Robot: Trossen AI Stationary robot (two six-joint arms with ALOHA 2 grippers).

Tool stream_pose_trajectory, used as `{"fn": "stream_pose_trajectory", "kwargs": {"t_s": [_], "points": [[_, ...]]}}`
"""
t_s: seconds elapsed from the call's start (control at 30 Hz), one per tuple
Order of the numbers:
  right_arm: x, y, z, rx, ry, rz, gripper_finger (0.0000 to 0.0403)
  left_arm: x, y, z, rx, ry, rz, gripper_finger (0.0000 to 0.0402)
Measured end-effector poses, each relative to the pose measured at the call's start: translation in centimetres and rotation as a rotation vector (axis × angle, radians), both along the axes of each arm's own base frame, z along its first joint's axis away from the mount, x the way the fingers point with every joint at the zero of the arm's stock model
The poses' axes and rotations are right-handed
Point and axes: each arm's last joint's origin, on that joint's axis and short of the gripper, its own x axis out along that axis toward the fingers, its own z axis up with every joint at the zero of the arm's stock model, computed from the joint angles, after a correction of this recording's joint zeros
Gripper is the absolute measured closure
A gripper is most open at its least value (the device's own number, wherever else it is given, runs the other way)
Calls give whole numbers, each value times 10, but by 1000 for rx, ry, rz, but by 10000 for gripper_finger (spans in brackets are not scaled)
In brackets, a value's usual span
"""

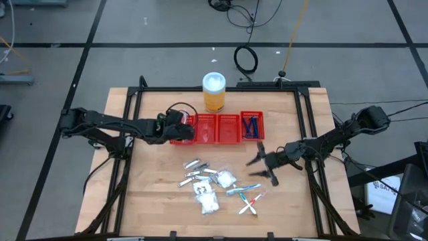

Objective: Pick & Place Travel size toiletries
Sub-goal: Put the blue toothbrush into the left red basket

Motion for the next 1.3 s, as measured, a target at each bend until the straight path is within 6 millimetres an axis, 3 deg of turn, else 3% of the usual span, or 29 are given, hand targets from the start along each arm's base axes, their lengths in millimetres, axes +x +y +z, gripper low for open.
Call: {"fn": "stream_pose_trajectory", "kwargs": {"t_s": [0.13, 0.3, 0.4, 0.87, 1.1, 1.3], "points": [[-9, 14, -16, -48, 159, 78, 232, 12, -10, 10, 94, -77, -98, 102], [-21, 25, -31, -103, 318, -100, 232, 23, -17, 23, 161, -177, -208, 111], [-22, 34, -35, -111, 378, -102, 232, 27, -18, 30, 193, -226, -235, 115], [17, 70, -64, -233, 603, -89, 231, 30, -8, 35, 178, -299, -218, 117], [20, 67, -76, -261, 697, -78, 239, 31, -9, 35, 147, -312, -252, 117], [18, 62, -80, -263, 765, -99, 295, 31, -10, 35, 143, -315, -254, 117]]}}
